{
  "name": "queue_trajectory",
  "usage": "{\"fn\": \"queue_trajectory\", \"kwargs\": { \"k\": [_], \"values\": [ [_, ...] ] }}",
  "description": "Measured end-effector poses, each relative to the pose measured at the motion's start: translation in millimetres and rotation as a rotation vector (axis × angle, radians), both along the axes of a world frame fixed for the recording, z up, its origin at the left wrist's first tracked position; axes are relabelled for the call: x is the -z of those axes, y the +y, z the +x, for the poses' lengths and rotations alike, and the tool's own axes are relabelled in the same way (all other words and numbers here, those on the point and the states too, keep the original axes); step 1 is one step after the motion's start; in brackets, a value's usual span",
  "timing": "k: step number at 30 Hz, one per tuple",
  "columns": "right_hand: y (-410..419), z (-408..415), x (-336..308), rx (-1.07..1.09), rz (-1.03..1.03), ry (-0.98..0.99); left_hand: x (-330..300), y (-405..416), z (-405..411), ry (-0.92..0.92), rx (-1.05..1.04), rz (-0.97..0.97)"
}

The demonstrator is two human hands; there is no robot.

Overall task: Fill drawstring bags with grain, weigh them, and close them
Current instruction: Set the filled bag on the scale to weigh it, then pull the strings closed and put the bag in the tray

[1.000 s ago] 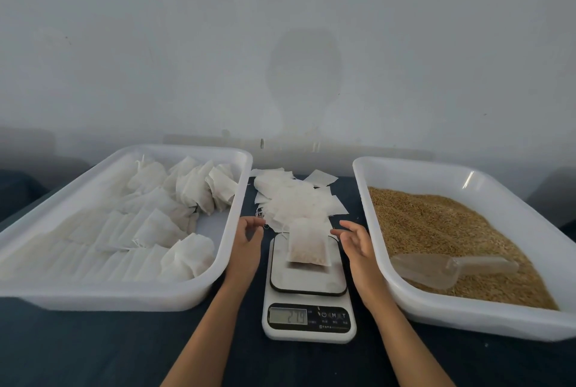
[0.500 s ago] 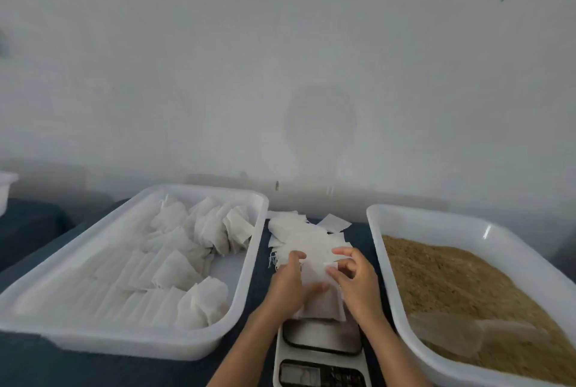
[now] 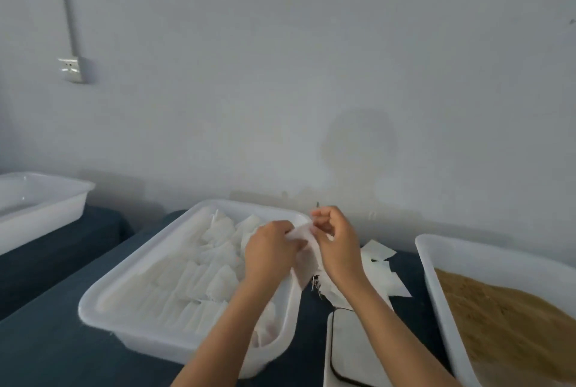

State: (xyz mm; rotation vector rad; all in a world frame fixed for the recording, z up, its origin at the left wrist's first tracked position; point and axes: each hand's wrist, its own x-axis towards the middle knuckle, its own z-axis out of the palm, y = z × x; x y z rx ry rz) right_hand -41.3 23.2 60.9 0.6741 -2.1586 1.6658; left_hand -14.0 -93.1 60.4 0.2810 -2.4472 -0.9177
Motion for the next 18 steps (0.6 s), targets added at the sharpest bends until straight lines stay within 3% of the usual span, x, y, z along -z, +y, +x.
{"fn": "queue_trajectory", "kwargs": {
  "k": [3, 7, 12, 18],
  "values": [
    [-35, 0, 8, -0.024, 0.166, -0.047, 5, -44, -3, -0.141, -0.06, -0.064],
    [-70, 1, 34, -0.075, 0.551, -0.162, 29, -82, -12, -0.385, -0.037, -0.023],
    [-92, 1, 52, -0.073, 1.007, -0.249, 53, -93, -18, -0.55, -0.003, -0.049],
    [-101, -5, 66, -0.122, 1.16, -0.363, 61, -97, -17, -0.694, 0.029, -0.136]
  ]
}}
